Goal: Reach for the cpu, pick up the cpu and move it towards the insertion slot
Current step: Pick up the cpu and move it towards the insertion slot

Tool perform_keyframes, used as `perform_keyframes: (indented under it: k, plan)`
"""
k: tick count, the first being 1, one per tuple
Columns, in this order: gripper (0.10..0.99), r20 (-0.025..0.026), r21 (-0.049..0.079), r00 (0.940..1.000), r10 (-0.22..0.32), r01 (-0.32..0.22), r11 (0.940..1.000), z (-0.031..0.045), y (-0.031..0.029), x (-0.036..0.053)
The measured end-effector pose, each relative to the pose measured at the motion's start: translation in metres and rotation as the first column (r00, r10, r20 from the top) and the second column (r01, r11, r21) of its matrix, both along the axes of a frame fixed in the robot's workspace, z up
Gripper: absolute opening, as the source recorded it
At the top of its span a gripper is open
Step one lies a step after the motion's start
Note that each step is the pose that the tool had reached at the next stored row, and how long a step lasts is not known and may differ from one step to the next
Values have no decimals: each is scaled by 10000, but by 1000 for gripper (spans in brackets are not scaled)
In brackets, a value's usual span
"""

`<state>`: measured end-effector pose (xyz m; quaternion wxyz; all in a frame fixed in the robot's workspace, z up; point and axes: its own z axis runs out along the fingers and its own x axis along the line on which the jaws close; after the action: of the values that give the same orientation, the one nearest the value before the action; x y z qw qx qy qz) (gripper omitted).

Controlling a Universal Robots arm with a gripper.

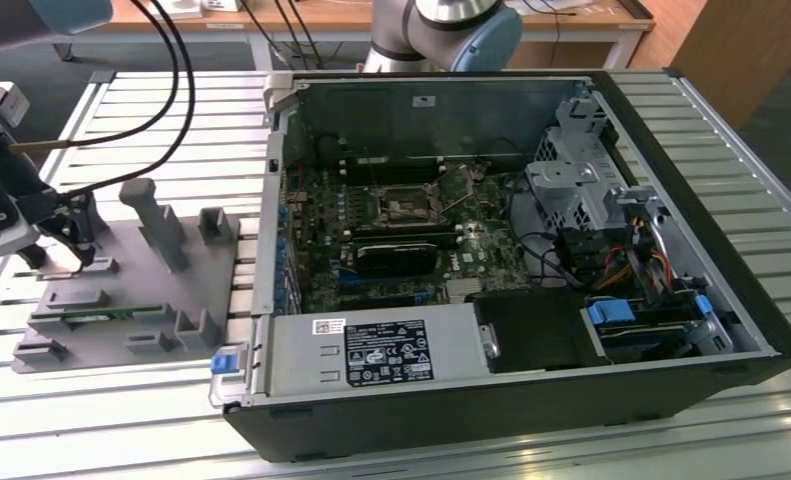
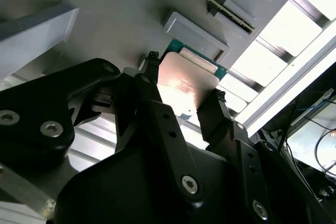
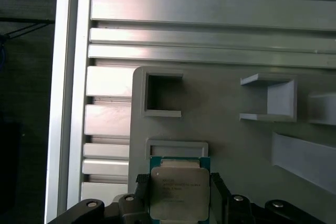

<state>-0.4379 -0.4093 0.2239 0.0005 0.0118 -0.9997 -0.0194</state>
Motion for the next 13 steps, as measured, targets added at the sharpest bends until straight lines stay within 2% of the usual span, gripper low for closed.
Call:
perform_keyframes:
  k: [13]
  plan:
    - [545,-1,-11,10000,0,0,10000,104,5,0]
